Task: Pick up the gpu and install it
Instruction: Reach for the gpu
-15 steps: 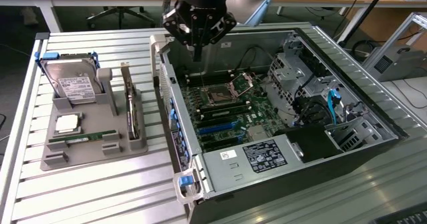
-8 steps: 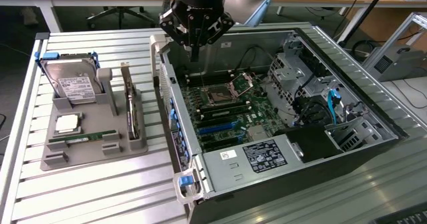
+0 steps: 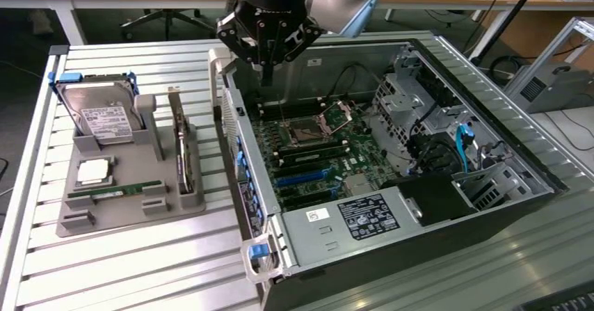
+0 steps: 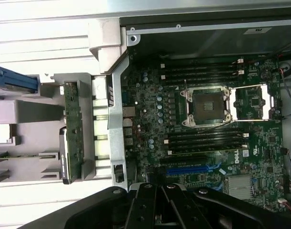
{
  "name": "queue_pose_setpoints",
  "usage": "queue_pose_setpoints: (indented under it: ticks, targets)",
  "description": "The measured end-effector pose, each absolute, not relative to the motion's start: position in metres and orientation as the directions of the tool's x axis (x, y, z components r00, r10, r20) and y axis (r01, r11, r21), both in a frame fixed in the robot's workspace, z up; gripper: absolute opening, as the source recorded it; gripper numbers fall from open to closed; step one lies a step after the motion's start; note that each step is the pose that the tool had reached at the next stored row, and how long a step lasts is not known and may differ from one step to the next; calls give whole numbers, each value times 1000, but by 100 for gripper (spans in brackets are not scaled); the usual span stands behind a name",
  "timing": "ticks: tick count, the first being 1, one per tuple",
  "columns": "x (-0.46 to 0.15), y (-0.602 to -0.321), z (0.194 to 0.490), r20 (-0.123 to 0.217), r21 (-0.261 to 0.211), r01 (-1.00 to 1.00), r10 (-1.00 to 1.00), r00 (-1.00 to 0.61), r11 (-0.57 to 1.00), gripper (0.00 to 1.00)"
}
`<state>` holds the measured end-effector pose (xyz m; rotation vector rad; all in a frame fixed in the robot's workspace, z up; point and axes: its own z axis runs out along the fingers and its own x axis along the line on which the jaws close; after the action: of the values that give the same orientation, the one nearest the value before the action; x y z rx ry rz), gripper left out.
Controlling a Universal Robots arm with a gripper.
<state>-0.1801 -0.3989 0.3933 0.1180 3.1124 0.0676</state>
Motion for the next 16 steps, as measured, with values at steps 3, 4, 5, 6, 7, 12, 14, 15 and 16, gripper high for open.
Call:
queue_pose_setpoints:
  ticks: [3, 4, 5, 6, 7, 12, 14, 15, 16]
  targets:
    - [-182, -399, 393, -25, 44, 75, 76, -997, 996, 11]
    - [-183, -399, 393, -25, 44, 75, 76, -997, 996, 11]
    - [-183, -399, 393, -25, 44, 75, 76, -997, 996, 11]
    - [-184, -399, 393, -25, 44, 75, 76, -997, 996, 11]
    - [-185, -399, 393, -25, 44, 75, 76, -997, 996, 11]
    - [-188, -399, 393, -25, 44, 75, 76, -997, 996, 11]
    - [-190, -399, 393, -24, 44, 75, 76, -997, 996, 11]
    - [-191, -399, 393, -25, 44, 75, 76, -997, 996, 11]
    - [-191, -399, 393, -25, 44, 75, 76, -997, 996, 11]
